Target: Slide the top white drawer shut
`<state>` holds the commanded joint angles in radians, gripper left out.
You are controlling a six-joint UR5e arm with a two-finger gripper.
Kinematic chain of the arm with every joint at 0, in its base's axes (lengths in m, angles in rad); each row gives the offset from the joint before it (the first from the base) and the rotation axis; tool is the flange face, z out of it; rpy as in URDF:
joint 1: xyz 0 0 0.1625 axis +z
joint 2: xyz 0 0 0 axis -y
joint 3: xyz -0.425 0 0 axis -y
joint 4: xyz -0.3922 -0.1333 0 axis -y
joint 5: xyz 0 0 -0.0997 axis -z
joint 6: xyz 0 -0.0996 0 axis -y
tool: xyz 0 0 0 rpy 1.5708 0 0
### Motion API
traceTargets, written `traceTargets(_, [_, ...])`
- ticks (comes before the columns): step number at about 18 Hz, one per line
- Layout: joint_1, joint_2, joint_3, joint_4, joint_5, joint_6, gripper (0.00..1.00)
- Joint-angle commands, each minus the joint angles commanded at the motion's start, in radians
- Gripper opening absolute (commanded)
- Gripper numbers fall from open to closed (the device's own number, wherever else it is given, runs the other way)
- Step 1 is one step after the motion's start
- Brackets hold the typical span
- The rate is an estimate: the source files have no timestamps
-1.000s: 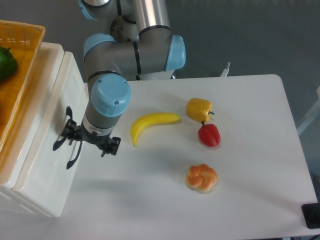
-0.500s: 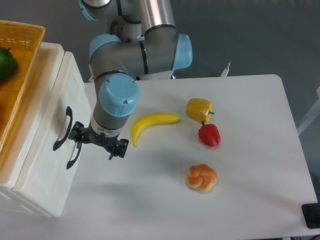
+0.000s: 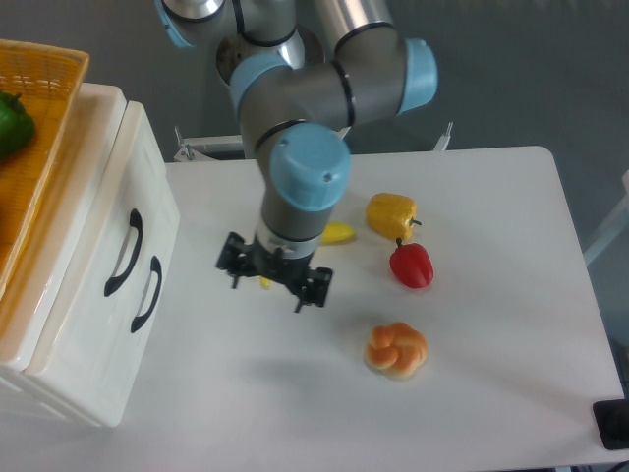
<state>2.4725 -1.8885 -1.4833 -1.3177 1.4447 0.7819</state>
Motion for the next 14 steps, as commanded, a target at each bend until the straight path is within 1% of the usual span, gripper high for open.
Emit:
traceTargets(4, [0.081, 0.031, 0.0, -0.012, 0.083, 0.21, 1.0])
traceTargets(7, [0.147, 0.038, 0.0, -0.012, 0.092, 0.327, 1.0])
traceTargets(10, [0.221, 0.068, 0.001, -0.012, 0.095, 0.437, 1.0])
traceTargets(14, [0.321, 0.081, -0.003, -0.012, 0.132, 0.609, 1.0])
